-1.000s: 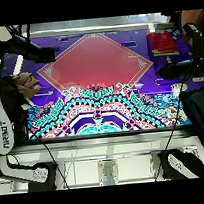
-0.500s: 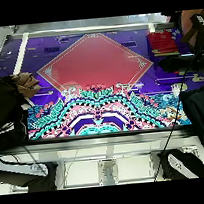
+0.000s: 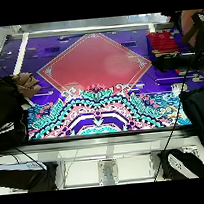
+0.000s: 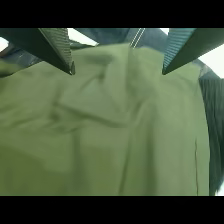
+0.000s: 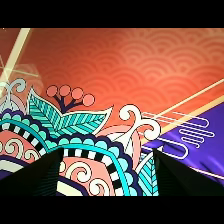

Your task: Fold the clothes and pants, and hang the long-sleeved shirts on hangers.

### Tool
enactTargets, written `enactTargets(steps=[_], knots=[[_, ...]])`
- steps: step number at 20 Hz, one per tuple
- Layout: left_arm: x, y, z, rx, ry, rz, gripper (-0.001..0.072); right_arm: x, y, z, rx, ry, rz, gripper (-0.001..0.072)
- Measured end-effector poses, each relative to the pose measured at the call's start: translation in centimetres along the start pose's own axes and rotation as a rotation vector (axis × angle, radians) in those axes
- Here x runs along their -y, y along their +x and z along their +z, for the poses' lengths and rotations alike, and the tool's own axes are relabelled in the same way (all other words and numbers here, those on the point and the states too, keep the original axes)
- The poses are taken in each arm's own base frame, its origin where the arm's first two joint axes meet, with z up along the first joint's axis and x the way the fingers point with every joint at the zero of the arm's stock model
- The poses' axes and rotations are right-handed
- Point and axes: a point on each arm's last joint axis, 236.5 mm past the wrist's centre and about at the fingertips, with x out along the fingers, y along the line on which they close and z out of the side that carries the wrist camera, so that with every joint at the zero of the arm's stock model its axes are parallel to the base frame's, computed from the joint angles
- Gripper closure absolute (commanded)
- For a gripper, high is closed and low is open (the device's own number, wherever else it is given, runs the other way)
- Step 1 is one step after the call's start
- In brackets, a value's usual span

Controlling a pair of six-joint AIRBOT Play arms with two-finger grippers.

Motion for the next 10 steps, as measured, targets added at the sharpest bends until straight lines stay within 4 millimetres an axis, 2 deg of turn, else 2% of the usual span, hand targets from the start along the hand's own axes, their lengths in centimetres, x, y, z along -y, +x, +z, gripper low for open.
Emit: enactTargets(steps=[3, 6, 7, 8, 9, 10], knots=[[-0.3, 3.4, -1.9, -0.102, 0.01, -0.024, 0.0089, 0.0, 0.0, 0.1, 0.006, 0.014, 0.001, 0.0083], [1.4, 6.4, -3.0, -0.181, 0.028, -0.091, 0.0091, -0.3, 0.0, 0.3, 0.012, 0.024, 0.014, 0.0084], [2.1, 7.4, -3.2, -0.201, 0.035, -0.115, 0.0177, -0.5, 0.0, 0.3, 0.014, 0.029, 0.021, 0.0084], [2.6, 8.3, -3.3, -0.216, 0.04, -0.132, 0.0527, -0.7, 0.0, 0.5, 0.019, 0.035, 0.03, 0.0084], [3.1, 9.0, -3.4, -0.229, 0.046, -0.145, 0.0682, -0.9, 0.0, 0.5, 0.022, 0.038, 0.039, 0.0084], [3.7, 9.6, -3.6, -0.242, 0.052, -0.159, 0.0682, -1.1, -0.1, 0.7, 0.026, 0.042, 0.047, 0.0085]])
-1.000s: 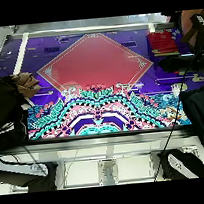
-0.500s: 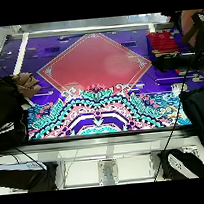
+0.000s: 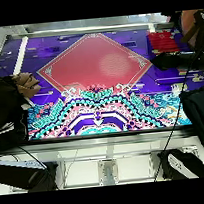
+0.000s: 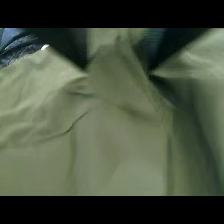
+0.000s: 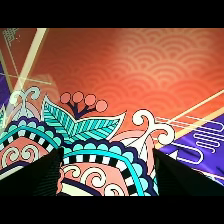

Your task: Fold the clothes and pants, and hang the long-sleeved shirts on hangers.

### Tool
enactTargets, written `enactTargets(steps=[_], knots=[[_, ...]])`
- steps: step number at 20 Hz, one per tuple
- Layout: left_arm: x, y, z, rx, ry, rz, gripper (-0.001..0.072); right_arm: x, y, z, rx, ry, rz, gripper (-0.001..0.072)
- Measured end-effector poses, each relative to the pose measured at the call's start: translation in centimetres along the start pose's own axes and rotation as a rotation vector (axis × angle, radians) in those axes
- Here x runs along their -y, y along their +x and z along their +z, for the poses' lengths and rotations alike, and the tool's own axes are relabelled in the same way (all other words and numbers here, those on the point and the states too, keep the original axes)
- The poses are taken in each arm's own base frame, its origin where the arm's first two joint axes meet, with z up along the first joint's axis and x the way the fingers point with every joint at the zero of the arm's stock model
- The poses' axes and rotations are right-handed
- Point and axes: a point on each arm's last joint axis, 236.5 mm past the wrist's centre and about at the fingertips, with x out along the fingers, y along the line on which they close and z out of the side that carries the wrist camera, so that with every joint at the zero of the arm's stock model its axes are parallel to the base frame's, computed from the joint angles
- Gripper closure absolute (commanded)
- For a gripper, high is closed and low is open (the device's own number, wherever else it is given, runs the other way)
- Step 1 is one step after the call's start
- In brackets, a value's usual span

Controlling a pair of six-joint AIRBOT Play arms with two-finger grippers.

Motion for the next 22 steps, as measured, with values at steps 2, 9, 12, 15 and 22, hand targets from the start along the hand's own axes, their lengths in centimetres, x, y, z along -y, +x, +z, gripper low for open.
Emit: enactTargets(steps=[2, 9, 12, 15, 22], knots=[[1.0, 0.5, 0.0, -0.012, 0.021, -0.017, 0.0682, -0.5, -0.4, 0.7, 0.017, -0.003, 0.012, 0.0093], [19.8, -11.7, -2.9, 0.221, 0.365, -0.457, 0.0682, -1.9, -7.1, 4.6, 0.055, -0.187, -0.101, 0.0093], [31.3, -19.6, -9.0, 0.367, 0.642, -0.668, 0.0682, -0.1, -10.9, 5.3, 0.036, -0.262, -0.262, 0.0093], [40.6, -22.6, -17.6, 0.379, 0.901, -0.804, 0.0682, 2.1, -13.5, 5.3, 0.008, -0.285, -0.399, 0.0093], [54.3, -15.5, -34.5, 0.234, 1.269, -0.799, 0.0673, 4.4, -13.8, 4.6, -0.068, -0.273, -0.481, 0.0093]])
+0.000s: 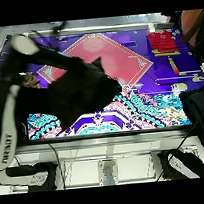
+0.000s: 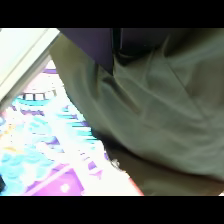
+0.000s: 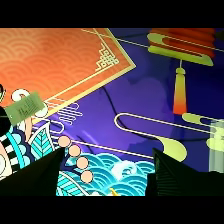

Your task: Fold the clothes and pants, and hang the long-sleeved shirts on hangers.

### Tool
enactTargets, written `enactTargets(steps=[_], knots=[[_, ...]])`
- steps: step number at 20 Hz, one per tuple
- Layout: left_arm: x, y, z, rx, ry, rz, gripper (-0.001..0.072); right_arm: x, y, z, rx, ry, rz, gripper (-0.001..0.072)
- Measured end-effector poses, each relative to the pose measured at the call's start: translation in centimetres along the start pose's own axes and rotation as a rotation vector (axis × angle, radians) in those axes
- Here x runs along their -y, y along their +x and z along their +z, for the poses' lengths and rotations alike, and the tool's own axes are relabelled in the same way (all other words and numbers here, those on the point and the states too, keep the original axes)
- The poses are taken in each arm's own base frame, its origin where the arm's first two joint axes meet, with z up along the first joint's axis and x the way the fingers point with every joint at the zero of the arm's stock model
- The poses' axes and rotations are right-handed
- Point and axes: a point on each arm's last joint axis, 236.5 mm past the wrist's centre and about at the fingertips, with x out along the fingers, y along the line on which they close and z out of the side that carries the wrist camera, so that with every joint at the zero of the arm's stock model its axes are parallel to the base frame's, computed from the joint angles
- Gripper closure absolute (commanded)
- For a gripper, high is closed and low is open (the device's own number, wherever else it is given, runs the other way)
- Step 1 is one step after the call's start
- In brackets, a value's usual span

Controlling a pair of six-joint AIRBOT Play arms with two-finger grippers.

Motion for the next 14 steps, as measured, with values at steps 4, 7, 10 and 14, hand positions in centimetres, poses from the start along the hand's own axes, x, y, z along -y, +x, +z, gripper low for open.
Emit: enactTargets(steps=[4, 7, 10, 14], knots=[[2.9, 5.3, -0.8, -0.034, 0.031, -0.033, 0.0003, -0.2, 1.9, -0.6, -0.051, 0.004, 0.023, 0.0092], [-0.8, 3.0, 0.1, -0.013, 0.031, 0.062, 0.0004, -1.3, 4.1, -1.7, -0.105, 0.011, 0.08, 0.0091], [-8.4, -3.4, -0.3, -0.015, -0.028, 0.25, 0.0004, -6.1, 7.7, -2.1, -0.131, 0.041, 0.284, 0.0081], [-17.1, -12.5, -4.3, -0.055, -0.226, 0.438, 0.0011, -17.3, 14.3, -1.9, -0.169, 0.033, 0.61, 0.008]])
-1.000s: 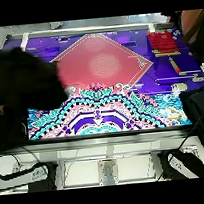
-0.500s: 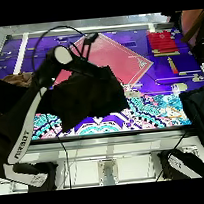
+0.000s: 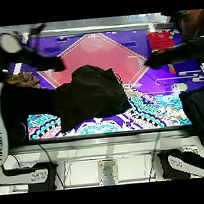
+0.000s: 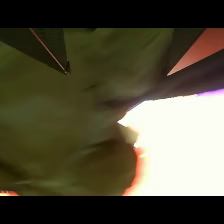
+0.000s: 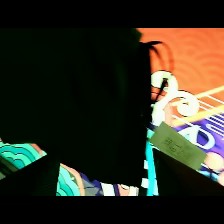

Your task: Fold the clothes and pants, and hang the long-sleeved shirts on hangers.

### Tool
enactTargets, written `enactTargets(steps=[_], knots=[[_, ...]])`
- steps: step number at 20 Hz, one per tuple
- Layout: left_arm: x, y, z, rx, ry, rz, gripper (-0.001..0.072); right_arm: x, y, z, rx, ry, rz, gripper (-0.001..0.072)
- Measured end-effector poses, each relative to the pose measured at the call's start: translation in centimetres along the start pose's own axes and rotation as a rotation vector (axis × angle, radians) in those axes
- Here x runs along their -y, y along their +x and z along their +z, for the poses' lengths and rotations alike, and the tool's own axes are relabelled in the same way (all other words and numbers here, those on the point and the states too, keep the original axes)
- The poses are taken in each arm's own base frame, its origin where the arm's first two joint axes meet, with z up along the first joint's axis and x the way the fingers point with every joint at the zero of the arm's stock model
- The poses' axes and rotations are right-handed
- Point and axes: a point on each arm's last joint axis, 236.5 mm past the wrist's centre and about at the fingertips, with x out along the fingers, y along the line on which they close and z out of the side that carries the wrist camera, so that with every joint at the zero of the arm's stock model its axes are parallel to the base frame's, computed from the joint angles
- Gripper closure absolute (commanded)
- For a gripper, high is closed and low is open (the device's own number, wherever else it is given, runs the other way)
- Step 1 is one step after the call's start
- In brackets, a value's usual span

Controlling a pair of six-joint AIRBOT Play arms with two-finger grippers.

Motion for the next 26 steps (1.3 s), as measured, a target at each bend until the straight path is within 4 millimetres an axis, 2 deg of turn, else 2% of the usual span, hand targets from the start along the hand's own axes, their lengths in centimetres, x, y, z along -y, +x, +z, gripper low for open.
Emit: enactTargets(steps=[2, 4, 5, 7, 9, 12, 18, 23, 24, 25, 26], knots=[[-4.6, -1.4, -2.3, -0.051, -0.097, 0.055, 0.0011, -3.8, 7.0, -0.9, -0.087, -0.06, 0.107, 0.0081], [-8.1, -1.9, -5.2, -0.112, -0.194, 0.088, 0.0011, -6.1, 12.9, -3.2, -0.193, -0.143, 0.123, 0.0081], [-9.4, -1.8, -6.9, -0.154, -0.237, 0.094, 0.0011, -7.0, 15.0, -4.3, -0.229, -0.182, 0.117, 0.0081], [-10.9, -1.0, -10.7, -0.251, -0.329, 0.087, 0.0011, -7.8, 17.7, -5.8, -0.281, -0.264, 0.084, 0.0081], [-11.5, 0.4, -13.9, -0.327, -0.397, 0.074, 0.0011, -7.8, 19.0, -6.0, -0.292, -0.324, 0.044, 0.0081], [-12.7, 3.1, -15.7, -0.32, -0.472, 0.083, 0.0011, -7.4, 20.0, -5.9, -0.291, -0.37, 0.007, 0.0091], [-15.0, 7.5, -15.5, -0.215, -0.625, 0.122, 0.0011, -6.9, 21.3, -5.8, -0.287, -0.4, -0.022, 0.0093], [-14.4, 11.9, -15.2, -0.214, -0.73, 0.042, 0.0012, -6.7, 21.9, -4.9, -0.244, -0.408, -0.034, 0.0093], [-14.3, 12.8, -15.0, -0.207, -0.751, 0.024, 0.0032, -6.7, 22.0, -4.8, -0.24, -0.412, -0.035, 0.0094], [-14.2, 13.6, -14.8, -0.201, -0.77, 0.011, 0.0242, -6.7, 22.0, -4.7, -0.237, -0.416, -0.036, 0.0114], [-14.1, 14.3, -14.7, -0.197, -0.782, 0.003, 0.0688, -6.7, 22.1, -4.6, -0.234, -0.419, -0.036, 0.0233]])
